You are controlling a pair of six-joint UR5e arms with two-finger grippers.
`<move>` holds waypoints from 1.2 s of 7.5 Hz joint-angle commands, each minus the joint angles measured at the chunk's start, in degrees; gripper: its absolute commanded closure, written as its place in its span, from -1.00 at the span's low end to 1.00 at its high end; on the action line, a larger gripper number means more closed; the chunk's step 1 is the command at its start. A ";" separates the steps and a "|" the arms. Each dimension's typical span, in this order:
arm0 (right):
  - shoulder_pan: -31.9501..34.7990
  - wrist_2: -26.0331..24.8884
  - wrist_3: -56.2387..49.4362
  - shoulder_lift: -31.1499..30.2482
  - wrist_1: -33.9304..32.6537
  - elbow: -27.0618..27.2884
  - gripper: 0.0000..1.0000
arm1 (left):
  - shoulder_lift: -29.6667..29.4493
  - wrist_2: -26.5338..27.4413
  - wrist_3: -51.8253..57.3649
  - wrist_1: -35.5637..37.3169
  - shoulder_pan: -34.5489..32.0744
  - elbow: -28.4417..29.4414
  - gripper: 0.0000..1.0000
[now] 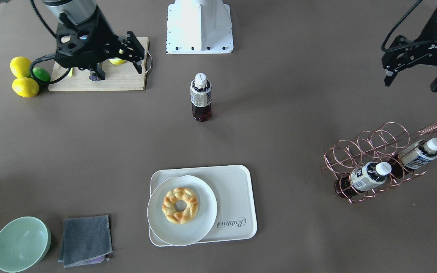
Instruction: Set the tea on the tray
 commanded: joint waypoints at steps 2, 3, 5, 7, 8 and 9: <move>-9.90 -6.89 9.97 15.13 -3.10 -10.49 -0.95 | 1.80 -0.80 4.80 -0.09 -2.35 0.35 -0.93; -11.74 -8.71 13.89 15.86 -3.11 -11.39 -0.92 | 1.80 -0.80 5.15 -0.26 -2.35 0.69 -0.93; -14.21 -11.80 14.81 15.69 -3.11 -12.09 -0.84 | 6.60 -0.80 9.79 -1.39 -3.74 -0.26 -0.93; -16.41 -12.69 16.03 15.78 -3.02 -13.15 -0.73 | 16.07 -0.88 9.90 -9.79 -5.50 -2.28 -0.93; -17.02 -13.21 16.13 15.78 -3.02 -13.68 -0.61 | 18.39 -3.32 9.82 -12.19 -7.34 -2.29 -0.93; -17.38 -14.35 16.13 16.04 -2.67 -14.20 -0.55 | 19.11 -4.74 9.90 -12.39 -7.71 -2.64 -0.93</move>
